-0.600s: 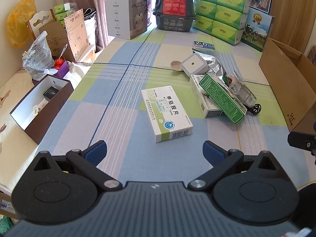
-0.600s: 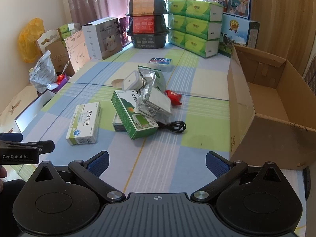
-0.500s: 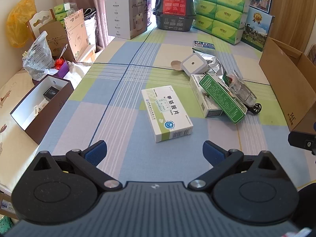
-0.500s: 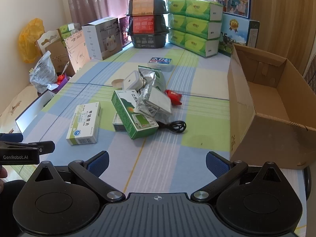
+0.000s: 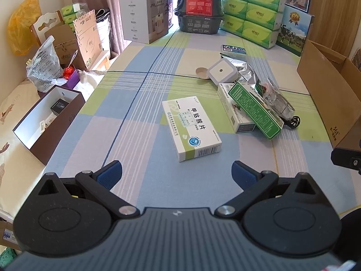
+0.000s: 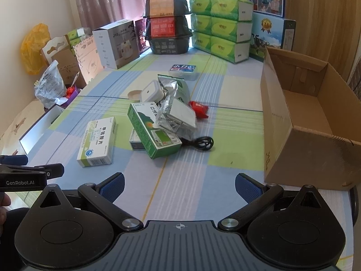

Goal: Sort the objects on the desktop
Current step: 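Move both tools toward the medicine boxes on the table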

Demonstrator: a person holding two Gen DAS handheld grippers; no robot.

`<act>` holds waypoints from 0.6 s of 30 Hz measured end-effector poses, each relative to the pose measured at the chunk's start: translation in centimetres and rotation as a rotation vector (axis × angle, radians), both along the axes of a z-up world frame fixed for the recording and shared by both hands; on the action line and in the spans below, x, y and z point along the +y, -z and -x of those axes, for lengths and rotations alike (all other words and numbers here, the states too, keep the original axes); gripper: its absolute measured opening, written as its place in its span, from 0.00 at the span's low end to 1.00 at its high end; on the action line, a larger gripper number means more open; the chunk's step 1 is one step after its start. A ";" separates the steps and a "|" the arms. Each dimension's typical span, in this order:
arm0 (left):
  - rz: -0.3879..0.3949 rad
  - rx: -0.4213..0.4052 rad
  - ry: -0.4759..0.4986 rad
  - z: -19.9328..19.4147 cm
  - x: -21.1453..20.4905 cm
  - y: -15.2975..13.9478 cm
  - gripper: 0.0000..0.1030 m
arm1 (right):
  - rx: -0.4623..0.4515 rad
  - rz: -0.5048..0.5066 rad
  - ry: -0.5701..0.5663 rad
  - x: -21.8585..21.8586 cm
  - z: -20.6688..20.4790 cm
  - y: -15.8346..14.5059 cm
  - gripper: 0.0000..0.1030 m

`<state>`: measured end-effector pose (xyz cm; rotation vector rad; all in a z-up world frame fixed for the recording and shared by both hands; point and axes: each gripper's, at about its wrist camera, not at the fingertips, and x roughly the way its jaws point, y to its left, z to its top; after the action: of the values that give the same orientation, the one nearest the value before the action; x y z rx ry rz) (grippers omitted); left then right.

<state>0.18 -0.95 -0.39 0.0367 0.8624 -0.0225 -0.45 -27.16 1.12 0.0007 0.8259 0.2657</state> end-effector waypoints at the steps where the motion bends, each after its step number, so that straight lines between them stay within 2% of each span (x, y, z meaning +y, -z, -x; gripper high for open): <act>1: -0.001 0.000 0.000 0.0 0.0 0.0 0.99 | -0.001 0.000 0.001 0.0 0.0 0.1 0.98; 8: 0.006 0.003 0.000 -0.1 0.1 0.0 0.99 | 0.001 -0.002 0.001 0.0 0.0 0.1 0.98; 15: 0.123 0.037 -0.020 -0.5 1.0 -0.4 0.98 | 0.016 -0.009 0.017 -0.4 -0.1 -0.2 0.98; 18: 0.149 0.040 -0.018 -0.6 1.1 -0.9 0.98 | 0.025 -0.012 0.017 -0.8 -0.2 -0.5 0.98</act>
<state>0.79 0.17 0.53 -0.1114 0.8992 -0.0708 -0.21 -27.95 1.60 0.0220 0.8484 0.2548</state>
